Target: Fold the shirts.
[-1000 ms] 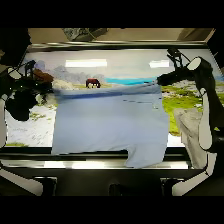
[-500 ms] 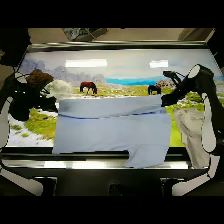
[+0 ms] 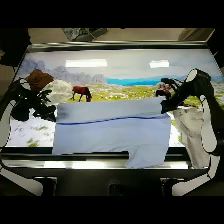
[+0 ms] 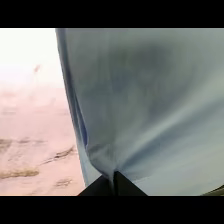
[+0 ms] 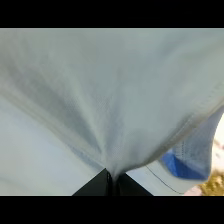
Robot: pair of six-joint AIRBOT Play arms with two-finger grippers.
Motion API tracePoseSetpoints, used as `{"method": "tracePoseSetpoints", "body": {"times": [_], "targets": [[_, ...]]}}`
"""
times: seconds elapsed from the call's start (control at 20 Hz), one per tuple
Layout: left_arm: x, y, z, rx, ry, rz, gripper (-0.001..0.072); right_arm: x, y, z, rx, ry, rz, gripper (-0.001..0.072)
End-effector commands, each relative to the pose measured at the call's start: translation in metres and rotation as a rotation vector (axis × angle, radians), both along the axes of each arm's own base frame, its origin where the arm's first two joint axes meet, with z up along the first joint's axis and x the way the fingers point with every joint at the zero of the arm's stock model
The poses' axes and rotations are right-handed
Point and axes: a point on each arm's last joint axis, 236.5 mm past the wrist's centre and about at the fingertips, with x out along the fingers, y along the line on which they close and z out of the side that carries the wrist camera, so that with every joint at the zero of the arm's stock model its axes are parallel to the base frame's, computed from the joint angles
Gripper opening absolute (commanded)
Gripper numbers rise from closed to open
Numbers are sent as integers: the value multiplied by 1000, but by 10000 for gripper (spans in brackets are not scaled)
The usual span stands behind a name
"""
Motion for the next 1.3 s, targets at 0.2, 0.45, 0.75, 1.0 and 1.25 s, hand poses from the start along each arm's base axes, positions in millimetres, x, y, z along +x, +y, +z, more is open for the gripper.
{"method": "tracePoseSetpoints", "body": {"times": [0.2,0.45,0.75,1.0,1.25], "targets": [[16,4,-21,30,-47,12,32,-11,8,-22,28,44,-54,50],[18,6,-23,31,-58,21,35,-5,-1,-26,-18,25,-87,56],[-5,26,11,56,-8,73,461,-32,-23,18,-106,42,43,472],[-91,18,2,50,-19,201,459,-57,-33,31,-92,44,-20,470],[-166,3,-29,40,-33,237,458,-67,-46,24,-72,63,-57,464]]}}
